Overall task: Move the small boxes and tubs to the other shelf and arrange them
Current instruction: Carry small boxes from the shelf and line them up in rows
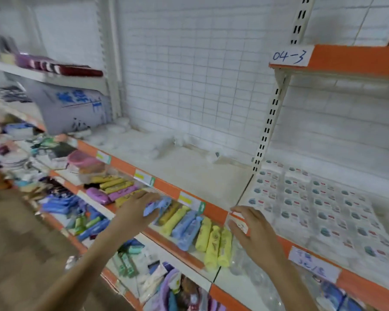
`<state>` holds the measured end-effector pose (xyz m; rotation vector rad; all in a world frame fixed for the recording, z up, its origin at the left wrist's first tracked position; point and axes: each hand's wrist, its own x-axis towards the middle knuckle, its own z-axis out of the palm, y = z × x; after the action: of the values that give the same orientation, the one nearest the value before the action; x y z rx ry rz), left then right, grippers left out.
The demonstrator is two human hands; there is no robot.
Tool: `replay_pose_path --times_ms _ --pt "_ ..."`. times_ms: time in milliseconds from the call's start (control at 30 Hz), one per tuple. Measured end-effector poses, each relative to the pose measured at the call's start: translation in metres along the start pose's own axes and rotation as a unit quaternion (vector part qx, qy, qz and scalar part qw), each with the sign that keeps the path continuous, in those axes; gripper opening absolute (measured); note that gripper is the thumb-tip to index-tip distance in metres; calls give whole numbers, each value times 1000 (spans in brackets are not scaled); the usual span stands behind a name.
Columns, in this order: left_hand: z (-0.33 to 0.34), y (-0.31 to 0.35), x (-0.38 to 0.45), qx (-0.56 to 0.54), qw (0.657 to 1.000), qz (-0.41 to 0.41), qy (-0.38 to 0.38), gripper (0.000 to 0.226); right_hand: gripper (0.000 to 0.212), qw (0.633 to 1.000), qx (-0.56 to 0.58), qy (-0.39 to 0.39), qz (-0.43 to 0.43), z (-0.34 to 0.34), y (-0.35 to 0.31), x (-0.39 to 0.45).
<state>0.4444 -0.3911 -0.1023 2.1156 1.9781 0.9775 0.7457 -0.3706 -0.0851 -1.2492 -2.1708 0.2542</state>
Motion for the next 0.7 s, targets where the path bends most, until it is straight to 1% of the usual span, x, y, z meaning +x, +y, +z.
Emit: replay_pose_path --times_ms 100,200,300,467,567,700 --pt "-31 -22 -18 16 999 -30 24 35 49 999 14 -10 -33 11 -23 12" --pt "-54 -39 -28 16 998 -43 43 35 37 998 27 -12 -59 20 -47 27" --pt "-73 -54 -34 23 997 -47 58 32 38 996 37 -15 -74 30 -70 42" --pt "-106 -102 -32 38 996 -57 55 30 32 994 38 -19 -97 68 -110 80" --pt "-124 -140 -19 53 996 -52 53 30 34 995 21 -22 -94 97 -137 108" --pt "-153 -189 14 80 996 -21 38 39 37 998 5 -5 -63 133 -173 149"
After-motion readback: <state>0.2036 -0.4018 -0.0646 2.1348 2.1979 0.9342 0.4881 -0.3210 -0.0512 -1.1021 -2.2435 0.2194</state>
